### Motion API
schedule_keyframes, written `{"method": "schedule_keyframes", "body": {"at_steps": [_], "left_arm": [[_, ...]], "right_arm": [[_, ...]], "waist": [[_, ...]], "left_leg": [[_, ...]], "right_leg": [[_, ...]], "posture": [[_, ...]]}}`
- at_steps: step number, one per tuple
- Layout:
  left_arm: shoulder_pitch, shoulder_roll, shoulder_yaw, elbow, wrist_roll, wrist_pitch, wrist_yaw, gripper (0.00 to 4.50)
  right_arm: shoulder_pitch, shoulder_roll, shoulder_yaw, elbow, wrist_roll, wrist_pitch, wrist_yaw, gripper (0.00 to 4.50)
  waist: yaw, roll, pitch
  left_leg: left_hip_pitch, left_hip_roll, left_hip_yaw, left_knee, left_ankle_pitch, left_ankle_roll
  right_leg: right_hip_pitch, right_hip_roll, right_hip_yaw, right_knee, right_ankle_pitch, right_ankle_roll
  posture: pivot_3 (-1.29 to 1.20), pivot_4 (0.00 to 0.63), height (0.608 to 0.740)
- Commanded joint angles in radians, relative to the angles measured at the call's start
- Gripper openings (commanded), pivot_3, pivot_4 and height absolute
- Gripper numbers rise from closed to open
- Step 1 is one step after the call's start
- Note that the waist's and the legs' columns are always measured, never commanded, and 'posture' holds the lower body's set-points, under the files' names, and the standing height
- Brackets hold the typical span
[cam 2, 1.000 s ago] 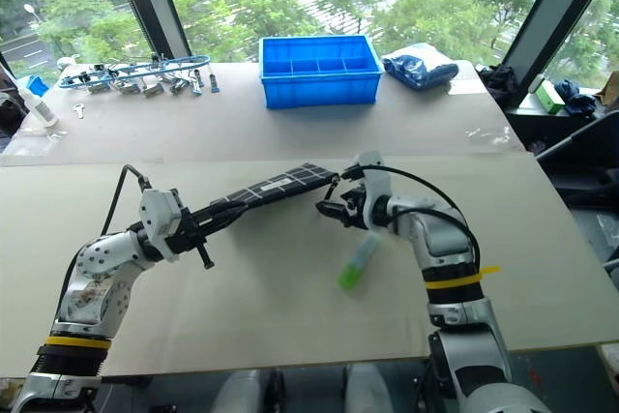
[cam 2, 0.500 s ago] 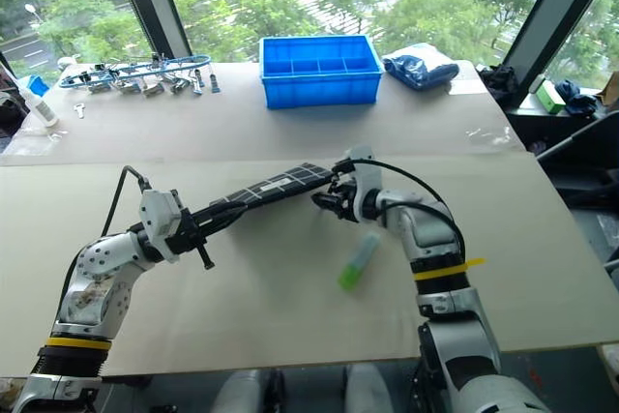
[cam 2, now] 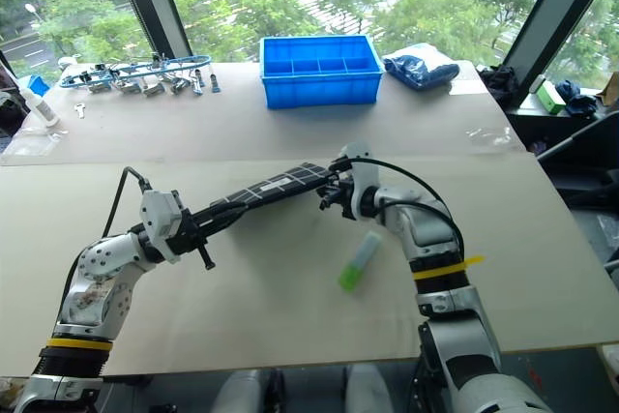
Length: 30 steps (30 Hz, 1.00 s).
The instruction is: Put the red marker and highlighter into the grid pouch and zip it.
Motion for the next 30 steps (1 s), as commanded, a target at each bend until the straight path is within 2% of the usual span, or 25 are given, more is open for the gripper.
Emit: {"method": "schedule_keyframes", "body": {"at_steps": [1,5,13,17,28,30], "left_arm": [[-0.006,-0.005,0.013,-0.032,-0.005,-0.006,0.006,0.0],[-0.014,-0.008,0.011,-0.026,-0.004,-0.007,0.003,0.0],[-0.019,-0.015,0.01,-0.024,-0.002,-0.009,0.003,0.0],[-0.024,-0.022,0.005,-0.02,0.001,-0.008,0.004,0.0],[-0.029,-0.031,0.004,-0.02,0.005,-0.005,0.005,0.0],[-0.029,-0.032,0.004,-0.02,0.007,-0.006,0.005,0.0]], "right_arm": [[0.002,-0.007,0.048,-0.126,0.056,0.018,0.089,0.04],[-0.016,0.013,0.078,-0.144,0.061,0.019,0.105,0.04],[-0.041,0.083,0.059,-0.165,0.136,0.085,0.111,0.04],[-0.021,0.121,0.154,-0.156,0.112,0.08,0.116,0.04],[-0.059,0.154,0.155,-0.057,0.093,0.037,0.101,0.04],[-0.061,0.137,0.147,-0.043,0.076,0.009,0.091,0.68]], "waist": [[0.0,0.0,0.0],[0.0,0.0,0.0],[0.0,0.0,0.0],[0.0,0.0,0.0],[0.0,0.0,0.0],[0.0,0.0,0.0]], "left_leg": [[0.0,0.0,0.0,0.0,0.0,0.0],[0.0,0.0,0.0,0.0,0.0,0.0],[0.0,0.0,0.0,0.001,0.0,0.0],[0.0,0.0,0.0,0.001,0.0,0.0],[0.0,0.0,0.0,0.001,0.0,0.0],[0.0,0.0,0.0,0.001,0.0,0.0]], "right_leg": [[0.0,0.0,0.0,0.0,0.0,0.0],[0.0,0.0,0.0,0.0,0.0,0.0],[0.0,0.0,0.0,0.004,0.0,0.0],[0.0,0.0,0.0,0.004,0.0,0.0],[0.0,0.0,0.0,0.004,0.0,0.0],[0.0,0.0,-0.001,0.004,0.0,0.0]], "posture": [[0.0,0.15,0.74],[0.0,0.15,0.74],[0.0,0.15,0.74],[0.0,0.15,0.74],[0.0,0.15,0.74],[0.0,0.15,0.74]]}}
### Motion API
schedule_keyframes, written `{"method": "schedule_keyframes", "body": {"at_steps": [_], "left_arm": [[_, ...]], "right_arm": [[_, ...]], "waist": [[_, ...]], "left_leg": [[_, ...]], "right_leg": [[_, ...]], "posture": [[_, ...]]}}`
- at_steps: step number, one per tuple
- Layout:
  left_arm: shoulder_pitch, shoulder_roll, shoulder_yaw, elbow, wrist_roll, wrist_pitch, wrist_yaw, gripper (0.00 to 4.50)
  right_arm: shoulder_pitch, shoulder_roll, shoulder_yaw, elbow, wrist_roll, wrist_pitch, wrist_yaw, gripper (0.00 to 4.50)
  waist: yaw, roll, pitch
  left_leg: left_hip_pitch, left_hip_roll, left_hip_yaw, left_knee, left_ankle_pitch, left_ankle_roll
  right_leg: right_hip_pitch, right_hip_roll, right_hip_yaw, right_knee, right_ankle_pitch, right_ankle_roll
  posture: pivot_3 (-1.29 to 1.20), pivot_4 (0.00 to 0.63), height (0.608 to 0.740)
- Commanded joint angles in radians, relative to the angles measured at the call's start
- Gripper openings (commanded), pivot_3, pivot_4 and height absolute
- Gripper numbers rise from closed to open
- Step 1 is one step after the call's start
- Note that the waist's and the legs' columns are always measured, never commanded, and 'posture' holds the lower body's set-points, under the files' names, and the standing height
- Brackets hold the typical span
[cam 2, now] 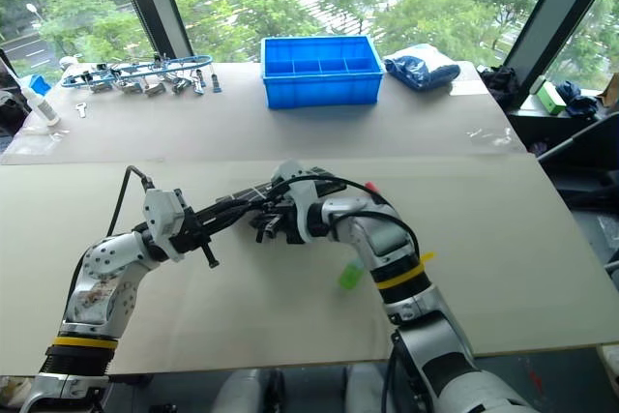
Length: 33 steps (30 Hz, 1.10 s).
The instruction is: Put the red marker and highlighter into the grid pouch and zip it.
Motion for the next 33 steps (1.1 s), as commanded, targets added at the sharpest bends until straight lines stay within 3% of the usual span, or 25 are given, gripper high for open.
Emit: {"method": "schedule_keyframes", "body": {"at_steps": [1,6,9,12,15,19,21,33], "left_arm": [[-0.017,-0.004,0.005,-0.022,0.0,-0.005,0.005,0.0],[-0.017,-0.006,0.008,-0.019,0.002,-0.008,0.005,0.0],[-0.017,-0.006,0.008,-0.02,0.002,-0.008,0.004,0.0],[-0.018,-0.004,0.008,-0.02,0.002,-0.007,0.001,0.0],[-0.015,-0.002,0.01,-0.022,0.002,-0.008,0.0,0.0],[-0.006,0.002,0.014,-0.035,-0.004,-0.004,-0.003,0.0],[0.001,0.006,0.016,-0.046,-0.012,0.0,-0.01,0.0],[0.003,0.014,0.014,-0.037,-0.015,-0.006,-0.031,0.0]], "right_arm": [[-0.024,-0.012,-0.036,0.007,-0.012,-0.054,-0.009,0.87],[-0.03,-0.094,-0.109,-0.056,0.067,0.043,0.039,2.66],[-0.011,-0.148,-0.181,-0.138,0.16,0.111,0.086,2.66],[0.073,-0.294,-0.253,-0.322,0.26,0.152,0.175,2.66],[0.158,-0.438,-0.268,-0.421,0.24,0.093,0.209,2.66],[0.196,-0.54,-0.29,-0.359,0.066,-0.078,0.091,2.66],[0.22,-0.565,-0.299,-0.319,-0.018,-0.18,0.032,2.66],[0.214,-0.503,-0.237,-0.12,-0.12,-0.239,-0.046,2.66]], "waist": [[0.0,0.0,0.0],[0.003,0.0,0.0],[0.002,0.0,0.0],[0.009,0.0,0.0],[0.011,0.0,0.0],[0.001,0.0,0.0],[0.003,0.0,0.0],[0.003,-0.001,0.0]], "left_leg": [[0.0,0.0,0.0,0.0,0.0,0.0],[0.0,0.0,0.0,0.0,0.0,0.0],[-0.001,0.0,0.0,0.0,0.0,0.0],[-0.001,0.0,-0.001,0.0,0.0,0.0],[-0.001,-0.001,-0.001,0.0,-0.001,0.002],[0.001,0.0,-0.001,0.0,-0.001,0.002],[0.002,0.0,-0.001,0.0,-0.001,0.002],[0.002,0.0,0.0,0.0,-0.001,0.001]], "right_leg": [[0.0,0.0,0.0,0.0,0.0,0.0],[0.0,-0.001,0.0,0.0,0.0,0.0],[0.0,0.0,0.0,0.0,0.0,0.0],[0.0,0.0,-0.001,0.0,0.0,0.0],[0.001,-0.001,0.0,-0.002,0.0,0.001],[0.003,0.0,0.0,-0.008,0.001,0.002],[0.003,0.001,0.001,-0.007,0.001,0.002],[0.004,0.0,0.001,-0.009,0.001,0.002]], "posture": [[0.0,0.15,0.74],[0.0,0.15,0.74],[0.0,0.15,0.74],[0.0,0.15,0.74],[0.0,0.15,0.74],[0.0,0.15,0.74],[0.0,0.15,0.74],[0.0,0.15,0.74]]}}
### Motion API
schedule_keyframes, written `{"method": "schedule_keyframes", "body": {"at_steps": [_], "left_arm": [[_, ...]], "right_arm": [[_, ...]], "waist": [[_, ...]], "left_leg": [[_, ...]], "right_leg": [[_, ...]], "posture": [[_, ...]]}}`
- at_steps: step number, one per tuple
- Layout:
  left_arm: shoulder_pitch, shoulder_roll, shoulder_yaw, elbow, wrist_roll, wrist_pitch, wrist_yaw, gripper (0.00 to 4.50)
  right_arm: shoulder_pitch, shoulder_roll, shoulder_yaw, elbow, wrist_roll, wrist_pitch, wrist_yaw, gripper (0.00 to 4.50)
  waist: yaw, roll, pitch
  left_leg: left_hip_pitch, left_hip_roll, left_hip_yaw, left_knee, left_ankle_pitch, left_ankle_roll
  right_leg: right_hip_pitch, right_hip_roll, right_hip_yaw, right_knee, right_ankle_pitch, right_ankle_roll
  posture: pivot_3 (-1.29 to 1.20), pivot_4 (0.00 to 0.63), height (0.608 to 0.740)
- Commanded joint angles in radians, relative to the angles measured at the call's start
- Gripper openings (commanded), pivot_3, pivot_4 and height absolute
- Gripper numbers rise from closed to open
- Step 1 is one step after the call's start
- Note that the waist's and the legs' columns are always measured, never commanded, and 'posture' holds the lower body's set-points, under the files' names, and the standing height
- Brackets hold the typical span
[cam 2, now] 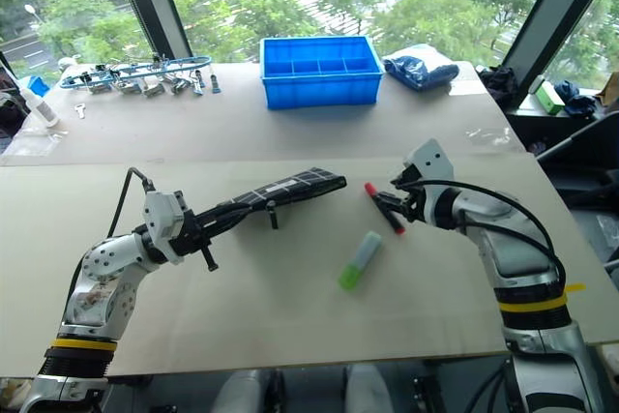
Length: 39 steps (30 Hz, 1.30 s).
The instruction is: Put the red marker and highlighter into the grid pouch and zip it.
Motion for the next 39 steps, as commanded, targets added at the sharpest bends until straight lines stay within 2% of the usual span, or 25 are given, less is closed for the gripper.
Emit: {"method": "schedule_keyframes", "body": {"at_steps": [1,6,10,15,19,26,39], "left_arm": [[-0.005,0.007,0.014,-0.028,-0.007,-0.008,-0.004,0.0],[0.014,0.008,0.018,-0.035,-0.006,-0.01,0.002,0.0],[0.031,0.012,0.026,-0.048,-0.009,-0.005,0.01,0.0],[0.049,0.014,0.029,-0.059,-0.01,-0.003,0.011,0.0],[0.039,0.011,0.025,-0.051,-0.008,-0.001,0.01,0.0],[0.026,0.003,0.011,-0.035,-0.007,-0.004,-0.004,0.0],[0.009,0.001,0.015,-0.024,-0.007,-0.006,-0.002,0.0]], "right_arm": [[-0.028,0.01,-0.007,0.04,-0.018,-0.02,-0.015,2.66],[-0.003,-0.026,-0.04,-0.025,0.042,0.038,0.063,2.66],[0.074,-0.104,-0.144,-0.194,0.209,0.161,0.175,2.66],[0.142,-0.15,-0.18,-0.311,0.254,0.236,0.142,2.66],[0.167,-0.122,-0.192,-0.353,0.285,0.313,0.073,2.66],[0.107,-0.067,-0.106,-0.203,0.149,0.264,-0.081,2.66],[0.011,-0.029,0.032,0.041,0.033,0.121,-0.03,2.66]], "waist": [[0.0,0.0,0.0],[0.001,0.0,0.0],[0.008,0.0,0.0],[0.012,0.0,0.0],[0.012,0.0,0.0],[0.013,0.0,0.0],[0.012,0.0,0.0]], "left_leg": [[0.0,0.0,0.0,0.0,0.0,0.0],[-0.001,0.0,0.0,0.0,0.0,0.0],[-0.001,0.0,-0.001,0.0,0.0,0.001],[0.002,0.0,-0.002,0.0,-0.001,0.001],[0.004,0.0,-0.002,0.0,-0.001,0.002],[0.004,0.0,-0.002,0.0,-0.001,0.002],[0.003,0.0,-0.002,0.0,-0.001,0.002]], "right_leg": [[0.0,0.0,0.0,0.0,0.0,0.0],[0.0,0.0,0.0,-0.001,0.0,0.0],[0.0,0.0,-0.001,-0.001,0.0,0.0],[0.003,0.0,0.0,-0.001,0.0,0.0],[0.005,0.0,-0.001,-0.002,0.0,0.0],[0.006,0.0,-0.001,-0.002,0.0,0.0],[0.006,0.0,-0.001,-0.002,0.0,0.001]], "posture": [[0.0,0.15,0.74],[0.0,0.15,0.74],[0.0,0.15,0.74],[0.0,0.15,0.74],[0.0,0.15,0.74],[0.0,0.15,0.74],[0.0,0.15,0.74]]}}
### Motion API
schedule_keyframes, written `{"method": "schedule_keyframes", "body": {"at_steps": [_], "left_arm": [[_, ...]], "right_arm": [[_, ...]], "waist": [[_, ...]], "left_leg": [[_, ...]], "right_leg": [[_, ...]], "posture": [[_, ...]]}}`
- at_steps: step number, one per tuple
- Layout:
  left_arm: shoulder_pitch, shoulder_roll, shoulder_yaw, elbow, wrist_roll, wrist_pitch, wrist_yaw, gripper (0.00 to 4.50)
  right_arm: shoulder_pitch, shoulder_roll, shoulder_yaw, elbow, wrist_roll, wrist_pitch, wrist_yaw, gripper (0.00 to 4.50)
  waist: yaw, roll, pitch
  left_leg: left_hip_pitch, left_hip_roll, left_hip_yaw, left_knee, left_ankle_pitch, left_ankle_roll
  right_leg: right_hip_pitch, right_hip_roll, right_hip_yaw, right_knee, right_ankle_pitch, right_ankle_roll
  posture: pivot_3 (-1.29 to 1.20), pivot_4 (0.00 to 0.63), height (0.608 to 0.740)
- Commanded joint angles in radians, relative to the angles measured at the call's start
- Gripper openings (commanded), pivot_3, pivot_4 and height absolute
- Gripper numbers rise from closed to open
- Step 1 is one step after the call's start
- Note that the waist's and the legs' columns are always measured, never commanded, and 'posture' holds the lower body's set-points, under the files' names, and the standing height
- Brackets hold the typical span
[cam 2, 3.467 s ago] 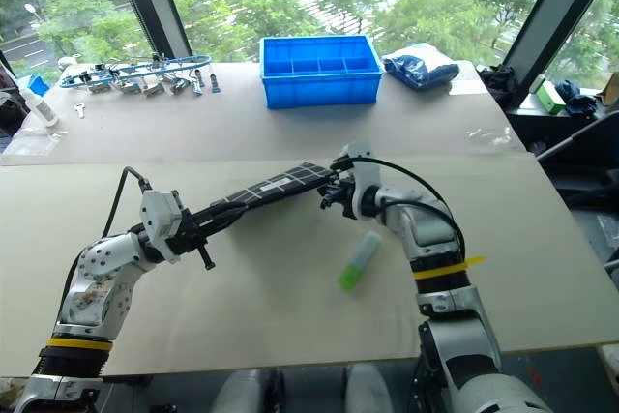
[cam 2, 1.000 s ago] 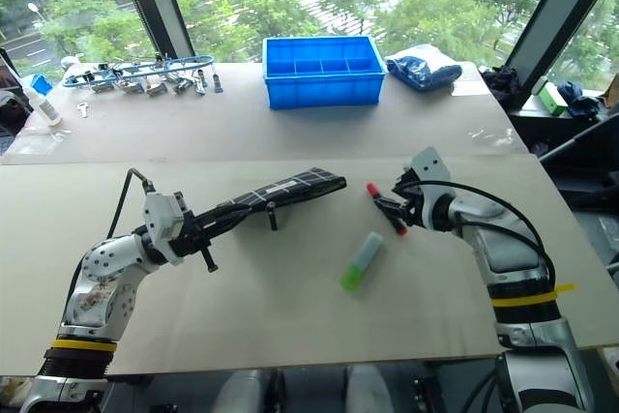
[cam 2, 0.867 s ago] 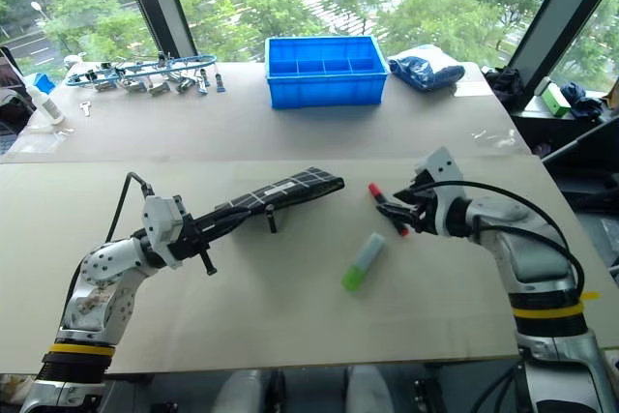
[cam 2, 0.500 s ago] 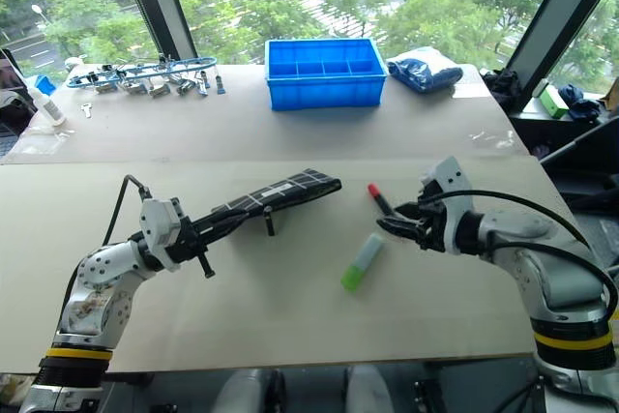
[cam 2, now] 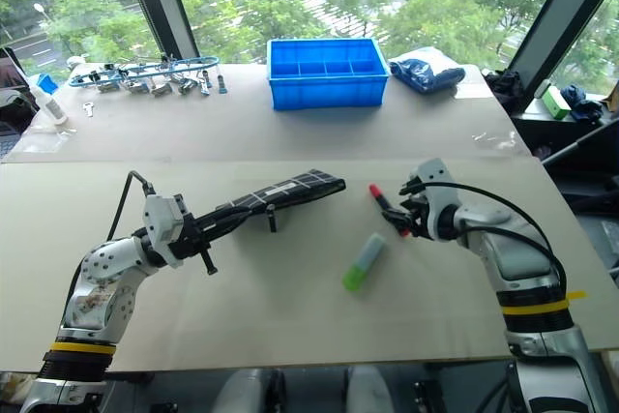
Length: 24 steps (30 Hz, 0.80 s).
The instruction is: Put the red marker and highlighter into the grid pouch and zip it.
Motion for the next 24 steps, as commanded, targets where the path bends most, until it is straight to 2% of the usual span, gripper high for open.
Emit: {"method": "schedule_keyframes", "body": {"at_steps": [1,5,8,12,13,17,19,21,24], "left_arm": [[-0.01,0.0,0.014,-0.015,-0.006,-0.007,0.006,0.0],[-0.007,-0.001,0.016,-0.019,-0.006,-0.008,0.011,0.0],[-0.003,0.0,0.017,-0.024,-0.006,-0.009,0.016,0.0],[-0.001,0.001,0.018,-0.026,-0.006,-0.008,0.019,0.0],[0.0,0.001,0.018,-0.028,-0.006,-0.008,0.02,0.0],[0.003,0.001,0.016,-0.034,-0.006,-0.006,0.022,0.0],[-0.001,0.001,0.015,-0.033,-0.007,-0.004,0.021,0.0],[-0.005,0.002,0.014,-0.029,-0.008,-0.003,0.019,0.0],[-0.014,0.003,0.011,-0.021,-0.009,-0.003,0.013,0.0]], "right_arm": [[-0.03,0.006,0.02,0.058,-0.046,-0.06,0.007,2.66],[-0.055,0.021,0.046,0.139,-0.091,-0.085,-0.005,2.66],[-0.069,0.026,0.038,0.172,-0.104,-0.1,-0.006,2.02],[-0.067,0.012,0.014,0.161,-0.1,-0.109,0.012,0.67],[-0.065,0.008,0.01,0.157,-0.101,-0.112,0.014,0.55],[-0.071,-0.006,-0.053,0.118,-0.082,-0.145,0.009,0.53],[-0.067,-0.041,-0.105,-0.011,-0.05,-0.235,0.066,0.53],[-0.047,-0.093,-0.101,-0.134,-0.063,-0.329,0.129,0.53],[-0.008,-0.171,-0.018,-0.256,-0.169,-0.496,0.183,0.53]], "waist": [[0.0,0.0,0.0],[-0.002,0.0,0.0],[-0.004,0.0,0.0],[-0.006,0.0,0.0],[-0.006,0.0,0.0],[-0.004,0.0,0.0],[-0.003,0.0,0.0],[-0.003,0.003,0.002],[-0.003,0.002,0.001]], "left_leg": [[0.0,0.0,0.0,0.0,0.0,0.0],[0.0,0.0,0.0,0.0,0.0,0.0],[0.002,0.0,0.0,0.0,0.0,0.0],[0.003,0.0,0.0,0.0,0.0,0.0],[0.003,0.0,0.0,0.0,0.0,0.0],[0.002,0.0,0.0,0.0,0.0,0.0],[0.002,0.0,0.0,0.0,0.0,0.0],[-0.001,0.0,0.0,0.0,0.0,0.0],[0.0,0.0,0.0,-0.001,0.0,0.0]], "right_leg": [[0.0,0.0,0.0,0.0,0.0,0.0],[0.0,0.0,0.0,0.0,0.0,0.0],[0.002,0.0,0.0,0.0,0.0,0.0],[0.003,0.0,0.0,0.0,0.0,0.0],[0.003,0.0,0.0,0.0,0.0,0.0],[0.002,0.0,0.0,0.0,0.0,0.0],[0.002,0.0,0.0,0.0,0.0,0.0],[-0.001,0.0,0.001,0.0,0.0,0.001],[-0.001,0.0,0.0,-0.001,0.0,0.001]], "posture": [[0.0,0.15,0.74],[0.0,0.15,0.74],[0.0,0.15,0.74],[0.0,0.15,0.74],[0.0,0.15,0.74],[0.0,0.15,0.74],[0.0,0.15,0.74],[0.0,0.15,0.74],[0.0,0.15,0.74]]}}
